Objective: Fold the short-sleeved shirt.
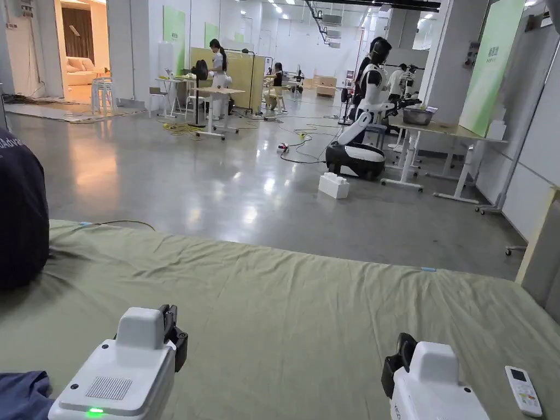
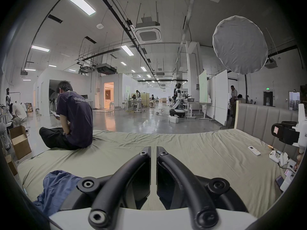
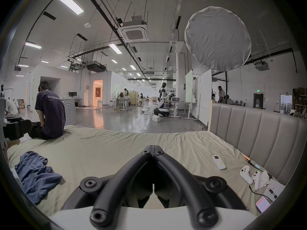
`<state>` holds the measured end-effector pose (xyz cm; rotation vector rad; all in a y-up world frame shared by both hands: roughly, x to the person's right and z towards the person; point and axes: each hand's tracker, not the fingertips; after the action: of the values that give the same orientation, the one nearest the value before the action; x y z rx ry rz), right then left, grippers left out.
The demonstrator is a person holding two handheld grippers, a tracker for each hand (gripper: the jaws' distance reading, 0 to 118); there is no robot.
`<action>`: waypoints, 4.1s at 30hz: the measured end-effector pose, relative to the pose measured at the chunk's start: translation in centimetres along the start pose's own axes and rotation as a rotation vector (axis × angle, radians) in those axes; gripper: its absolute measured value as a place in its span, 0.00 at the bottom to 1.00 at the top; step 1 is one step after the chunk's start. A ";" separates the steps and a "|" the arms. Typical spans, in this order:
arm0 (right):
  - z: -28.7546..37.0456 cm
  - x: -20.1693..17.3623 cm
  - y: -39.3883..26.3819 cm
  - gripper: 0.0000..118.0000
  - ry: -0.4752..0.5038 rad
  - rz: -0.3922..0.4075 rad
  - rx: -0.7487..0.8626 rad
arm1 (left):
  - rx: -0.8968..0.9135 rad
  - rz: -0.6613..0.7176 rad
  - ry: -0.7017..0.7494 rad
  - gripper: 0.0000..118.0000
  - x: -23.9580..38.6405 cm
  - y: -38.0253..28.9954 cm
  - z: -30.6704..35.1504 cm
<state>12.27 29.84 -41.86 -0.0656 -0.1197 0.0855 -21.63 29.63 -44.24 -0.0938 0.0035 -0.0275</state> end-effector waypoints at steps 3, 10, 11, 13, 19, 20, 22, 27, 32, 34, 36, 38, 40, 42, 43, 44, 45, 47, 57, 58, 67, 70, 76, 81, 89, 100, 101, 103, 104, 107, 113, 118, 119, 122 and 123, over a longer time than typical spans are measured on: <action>-0.1 0.1 -0.1 0.01 -0.002 0.002 -0.003 | -0.001 -0.005 0.002 0.05 0.0 -0.1 -0.1; -0.3 -0.1 0.1 0.00 0.002 0.023 -0.008 | -0.003 -0.009 0.004 0.05 -0.2 -0.1 -0.2; -0.3 -0.1 0.2 0.00 0.004 0.027 -0.009 | -0.001 -0.014 0.004 0.05 -0.2 -0.1 -0.2; -0.4 -0.1 0.2 0.01 0.006 0.035 -0.011 | -0.002 -0.018 0.009 0.05 -0.3 -0.1 -0.3; -0.7 0.0 0.1 0.01 0.006 0.037 -0.026 | -0.005 -0.007 0.015 0.05 -0.6 0.1 -0.5; -0.7 0.1 0.1 0.01 0.007 0.035 -0.027 | -0.004 -0.010 0.014 0.05 -0.6 0.1 -0.5; -0.7 0.3 0.0 0.01 0.015 -0.004 -0.039 | -0.001 0.002 0.012 0.05 -0.7 0.2 -0.5; -0.5 1.4 -0.1 0.01 0.024 -0.219 -0.061 | 0.002 0.299 -0.012 0.05 -2.3 0.4 -0.7; 0.1 2.4 0.1 0.00 0.010 -0.493 -0.026 | -0.002 0.670 -0.008 0.05 -3.6 -0.5 -0.8; 0.0 2.0 0.6 0.00 0.026 -0.474 -0.026 | -0.025 0.447 0.021 0.05 -2.1 0.1 -0.8; -0.3 0.6 1.6 0.00 0.071 -0.181 -0.011 | -0.034 0.019 0.043 0.05 0.3 0.7 -0.8; -0.4 -1.8 2.4 0.00 0.071 0.300 0.045 | -0.024 -0.336 0.039 0.05 2.1 0.3 -0.8; -0.4 -3.5 1.8 0.01 0.115 0.689 0.090 | -0.044 -0.620 0.061 0.05 3.0 -0.1 -1.0; -0.8 -4.8 0.3 0.00 0.152 1.022 0.084 | -0.049 -0.846 0.073 0.05 3.3 -0.9 -1.2; -0.9 -5.1 -0.5 0.00 0.149 1.150 0.088 | -0.051 -0.933 0.077 0.05 3.3 -1.1 -1.3; -0.8 -5.3 -1.2 0.00 0.145 1.261 0.115 | -0.040 -1.016 0.078 0.05 3.3 -1.4 -1.3; -0.8 -4.8 -1.6 0.01 0.153 1.271 0.116 | -0.024 -1.083 0.076 0.05 3.2 -1.7 -1.2; -0.8 -4.3 -1.7 0.01 0.166 1.237 0.092 | -0.006 -1.167 0.054 0.05 2.6 -2.2 -1.2; -0.8 -1.8 0.8 0.01 0.061 0.360 -0.020 | -0.021 -0.115 -0.026 0.05 -1.3 0.2 -0.9; -0.9 -1.5 0.9 0.01 0.042 0.253 -0.040 | -0.012 0.042 -0.048 0.05 -1.5 0.3 -0.7; 0.0 -1.0 0.6 0.00 -0.049 -0.117 -0.073 | 0.019 0.186 -0.014 0.05 -1.2 1.2 -0.1; -0.1 -0.6 0.7 0.00 -0.055 -0.165 -0.110 | 0.004 0.143 -0.005 0.05 -1.3 1.6 0.0; 0.0 -1.4 0.3 0.00 -0.040 -0.122 -0.111 | -0.120 0.091 -0.002 0.05 -2.3 1.2 0.2; -0.1 -2.6 -0.2 0.00 -0.025 -0.079 -0.118 | -0.180 0.096 0.005 0.05 -4.9 0.2 1.1; -0.6 -4.5 -1.2 0.00 0.029 -0.044 -0.145 | -0.366 0.104 0.088 0.05 -14.7 -2.5 3.1; -2.4 -9.0 -3.2 0.01 0.111 -0.015 -0.210 | -0.761 0.142 0.247 0.90 -29.2 -12.7 1.1; -2.5 -9.3 -3.4 0.01 0.115 -0.013 -0.215 | -0.794 0.144 0.236 0.91 -29.5 -13.6 0.8; -2.7 -9.9 -3.8 0.00 0.124 -0.001 -0.225 | -0.831 0.171 0.203 0.90 -30.1 -15.4 0.3; -2.7 -10.1 -4.0 0.00 0.126 0.002 -0.228 | -0.847 0.188 0.193 0.90 -30.3 -16.2 -0.1; -2.8 -10.4 -4.5 0.00 0.130 0.020 -0.244 | -0.923 0.209 0.213 0.87 -30.3 -19.1 -1.3; -2.8 -10.5 -5.2 0.00 0.126 0.028 -0.271 | -0.933 0.057 0.260 0.65 -27.9 -21.0 -1.6; -2.9 -11.1 -5.4 0.00 0.129 0.028 -0.280 | -0.866 -0.021 0.196 0.10 -26.5 -20.7 -0.9; -2.8 -11.3 -5.4 0.00 0.132 0.028 -0.281 | -0.860 -0.044 0.236 0.09 -26.6 -20.8 -1.0; -2.6 -11.7 -5.6 0.00 0.144 0.038 -0.282 | -0.851 0.063 0.241 0.06 -27.8 -21.4 -1.3; -2.5 -11.8 -5.7 0.00 0.149 0.041 -0.281 | -0.825 0.066 0.230 0.06 -28.2 -21.4 -1.1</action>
<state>1.40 22.99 -45.30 -0.3545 0.0191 0.1039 -50.37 8.96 -43.31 -0.9151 0.2495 0.0315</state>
